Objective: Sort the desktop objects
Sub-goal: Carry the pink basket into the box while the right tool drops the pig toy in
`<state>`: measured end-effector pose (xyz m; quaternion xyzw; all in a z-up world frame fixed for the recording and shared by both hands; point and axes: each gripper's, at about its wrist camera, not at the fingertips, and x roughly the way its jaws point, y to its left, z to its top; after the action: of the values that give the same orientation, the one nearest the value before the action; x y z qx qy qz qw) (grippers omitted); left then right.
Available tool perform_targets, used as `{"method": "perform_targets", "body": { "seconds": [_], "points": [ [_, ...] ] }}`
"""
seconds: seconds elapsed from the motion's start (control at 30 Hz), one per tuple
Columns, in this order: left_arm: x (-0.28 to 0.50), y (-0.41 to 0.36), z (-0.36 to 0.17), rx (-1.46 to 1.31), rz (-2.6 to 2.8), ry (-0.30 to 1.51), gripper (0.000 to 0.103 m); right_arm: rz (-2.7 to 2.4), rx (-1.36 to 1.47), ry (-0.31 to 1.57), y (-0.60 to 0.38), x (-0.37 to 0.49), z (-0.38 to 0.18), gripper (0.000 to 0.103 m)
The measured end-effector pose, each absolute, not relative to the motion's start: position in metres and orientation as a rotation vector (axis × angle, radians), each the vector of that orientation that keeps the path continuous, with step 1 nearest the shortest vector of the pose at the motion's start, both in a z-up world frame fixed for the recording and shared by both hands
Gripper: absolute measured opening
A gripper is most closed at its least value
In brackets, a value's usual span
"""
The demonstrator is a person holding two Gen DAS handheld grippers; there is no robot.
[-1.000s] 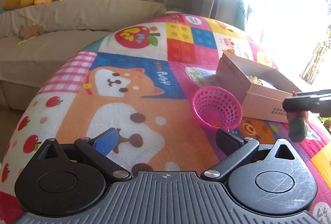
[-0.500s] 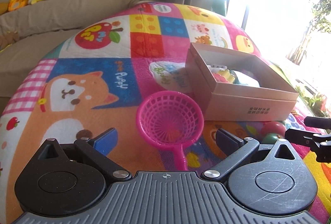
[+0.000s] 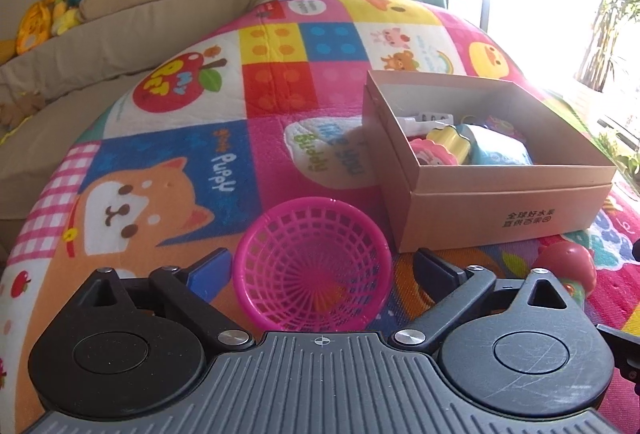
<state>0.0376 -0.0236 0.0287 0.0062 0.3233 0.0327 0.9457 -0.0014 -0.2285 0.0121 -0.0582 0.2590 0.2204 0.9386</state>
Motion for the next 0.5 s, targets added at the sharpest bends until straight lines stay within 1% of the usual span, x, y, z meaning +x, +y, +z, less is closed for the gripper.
{"method": "perform_targets", "body": {
  "seconds": [0.03, 0.43, 0.5],
  "points": [
    [0.037, -0.023, 0.028, 0.02, 0.063, 0.665, 0.088, 0.458, -0.135, 0.523, -0.226, -0.003, 0.012, 0.098],
    [-0.015, -0.016, 0.04, 0.035, -0.027, 0.669, 0.087, 0.521, -0.264, 0.578, -0.198, 0.018, 0.01, 0.098],
    [-0.022, -0.015, 0.043, 0.028, -0.033, 0.67, 0.087, 0.512, -0.244, 0.615, -0.196, 0.028, 0.009, 0.096]
  ]
}}
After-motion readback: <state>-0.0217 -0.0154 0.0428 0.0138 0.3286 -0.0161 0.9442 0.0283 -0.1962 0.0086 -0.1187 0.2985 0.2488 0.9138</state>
